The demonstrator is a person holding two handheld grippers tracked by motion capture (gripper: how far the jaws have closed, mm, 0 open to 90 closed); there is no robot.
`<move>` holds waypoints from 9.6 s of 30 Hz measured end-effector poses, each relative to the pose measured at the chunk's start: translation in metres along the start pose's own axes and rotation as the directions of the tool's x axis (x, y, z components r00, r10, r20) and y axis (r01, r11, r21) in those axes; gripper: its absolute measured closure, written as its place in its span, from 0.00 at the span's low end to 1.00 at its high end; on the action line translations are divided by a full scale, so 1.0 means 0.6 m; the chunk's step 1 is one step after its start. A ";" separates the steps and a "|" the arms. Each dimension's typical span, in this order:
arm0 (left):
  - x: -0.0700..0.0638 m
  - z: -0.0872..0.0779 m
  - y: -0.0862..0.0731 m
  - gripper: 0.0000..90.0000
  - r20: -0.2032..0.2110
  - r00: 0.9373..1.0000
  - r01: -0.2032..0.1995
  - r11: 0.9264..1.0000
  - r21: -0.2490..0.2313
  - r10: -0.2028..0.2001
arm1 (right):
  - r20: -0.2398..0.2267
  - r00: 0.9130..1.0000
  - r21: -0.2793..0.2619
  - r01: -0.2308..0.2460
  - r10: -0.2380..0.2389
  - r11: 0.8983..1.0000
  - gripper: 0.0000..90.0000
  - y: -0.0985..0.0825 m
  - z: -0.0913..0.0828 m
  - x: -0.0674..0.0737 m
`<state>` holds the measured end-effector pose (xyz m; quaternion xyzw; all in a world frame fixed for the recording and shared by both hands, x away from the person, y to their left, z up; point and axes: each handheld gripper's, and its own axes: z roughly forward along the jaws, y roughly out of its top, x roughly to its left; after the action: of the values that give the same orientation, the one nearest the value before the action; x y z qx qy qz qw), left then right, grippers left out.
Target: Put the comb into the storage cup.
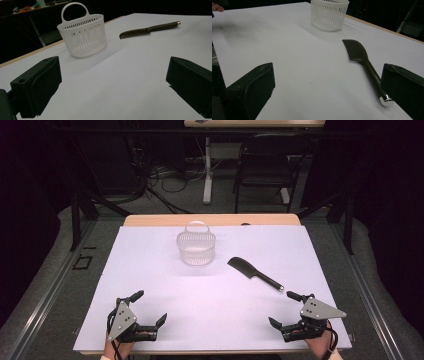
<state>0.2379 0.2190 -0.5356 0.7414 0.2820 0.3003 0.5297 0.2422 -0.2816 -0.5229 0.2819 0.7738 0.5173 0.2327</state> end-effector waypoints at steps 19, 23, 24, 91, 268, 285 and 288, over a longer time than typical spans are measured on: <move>-0.002 -0.001 0.001 0.00 -0.005 1.000 -0.004 1.000 0.003 0.004 | 0.008 1.000 0.061 -0.018 0.018 0.998 0.00 0.019 0.031 -0.014; -0.002 -0.001 0.001 0.00 -0.008 1.000 -0.009 1.000 0.004 0.009 | -0.002 1.000 0.092 -0.005 0.005 0.996 0.00 0.023 0.040 -0.019; -0.002 0.000 0.001 0.00 -0.007 1.000 -0.008 1.000 0.003 0.008 | -0.005 1.000 0.094 -0.010 0.011 0.995 0.00 0.024 0.043 -0.021; -0.004 0.002 -0.003 0.00 -0.015 1.000 0.017 1.000 0.004 -0.017 | -0.036 0.999 0.482 0.031 -0.015 0.876 0.00 0.110 0.188 -0.114; -0.004 0.009 -0.002 0.00 0.004 1.000 0.020 1.000 0.024 -0.020 | 0.103 0.994 0.405 -0.069 0.029 0.912 0.80 0.152 0.215 -0.144; -0.004 0.010 -0.002 0.00 0.006 1.000 0.019 0.999 0.026 -0.019 | 0.125 0.992 0.357 -0.073 0.030 0.931 0.81 0.162 0.207 -0.148; -0.005 0.010 -0.001 0.00 0.005 1.000 0.014 1.000 0.024 -0.015 | 0.125 0.992 0.344 -0.068 0.026 0.936 0.81 0.168 0.205 -0.147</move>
<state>0.2404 0.2134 -0.5381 0.7463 0.2896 0.2912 0.5237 0.4071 -0.2282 -0.4667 0.3675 0.8307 0.3603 0.2123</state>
